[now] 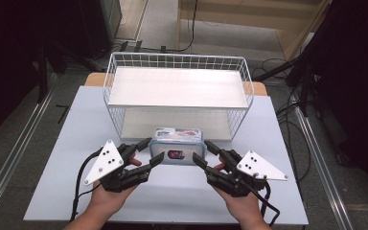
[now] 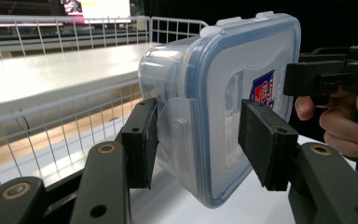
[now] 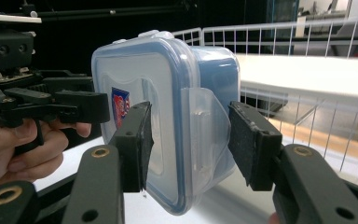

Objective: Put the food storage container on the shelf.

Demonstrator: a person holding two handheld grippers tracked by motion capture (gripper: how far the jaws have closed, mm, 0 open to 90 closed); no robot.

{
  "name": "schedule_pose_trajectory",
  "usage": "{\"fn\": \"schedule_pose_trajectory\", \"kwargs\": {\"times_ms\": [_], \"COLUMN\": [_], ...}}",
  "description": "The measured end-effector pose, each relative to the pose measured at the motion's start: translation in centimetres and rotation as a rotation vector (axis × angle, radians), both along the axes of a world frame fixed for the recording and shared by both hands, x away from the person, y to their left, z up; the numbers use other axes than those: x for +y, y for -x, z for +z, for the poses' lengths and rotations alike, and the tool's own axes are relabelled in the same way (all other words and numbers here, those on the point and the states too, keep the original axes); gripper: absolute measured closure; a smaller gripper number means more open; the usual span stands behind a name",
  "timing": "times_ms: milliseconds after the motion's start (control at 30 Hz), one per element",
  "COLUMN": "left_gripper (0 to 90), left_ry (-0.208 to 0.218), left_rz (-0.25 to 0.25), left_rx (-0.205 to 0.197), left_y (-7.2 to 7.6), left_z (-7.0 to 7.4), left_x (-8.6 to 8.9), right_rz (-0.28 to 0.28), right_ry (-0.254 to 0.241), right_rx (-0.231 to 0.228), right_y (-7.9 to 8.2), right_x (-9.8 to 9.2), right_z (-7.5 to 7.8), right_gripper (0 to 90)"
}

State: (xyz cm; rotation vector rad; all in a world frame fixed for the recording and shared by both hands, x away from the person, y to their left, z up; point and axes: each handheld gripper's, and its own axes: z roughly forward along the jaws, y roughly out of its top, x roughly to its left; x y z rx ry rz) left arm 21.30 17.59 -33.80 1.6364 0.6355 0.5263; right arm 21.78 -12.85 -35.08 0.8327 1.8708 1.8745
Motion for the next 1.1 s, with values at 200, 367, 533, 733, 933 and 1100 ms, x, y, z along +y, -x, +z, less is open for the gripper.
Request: {"fn": "schedule_pose_trajectory", "kwargs": {"times_ms": [200,367,533,733,933,1100], "left_gripper": [49.2,49.1,49.1,49.0,48.7,48.2], "left_ry": [0.002,0.002,-0.002,-0.002,0.005,0.005], "left_rz": [-0.001,-0.003,-0.013,-0.002,-0.004,0.001], "left_rx": [-0.035,-0.063,-0.078,-0.069,-0.058,-0.055], "left_y": [-0.3,-0.9,-2.2,-3.5,-5.3,-6.8], "left_z": [1.5,2.7,3.6,4.0,4.6,5.0], "left_x": [0.0,0.1,0.3,0.4,0.6,0.5], "right_rz": [-0.002,-0.004,-0.012,-0.008,-0.015,-0.026], "right_ry": [-0.013,-0.018,-0.011,-0.016,-0.016,-0.017], "right_rx": [-0.032,-0.053,-0.072,-0.058,-0.041,-0.044], "right_y": [-0.3,-0.7,-1.6,-3.2,-4.7,-6.1], "right_x": [0.0,0.1,0.2,0.5,0.8,0.9], "right_z": [1.2,2.4,3.5,3.9,4.5,4.8], "right_gripper": [52.2,52.2,52.2,52.0,51.9,51.9]}}
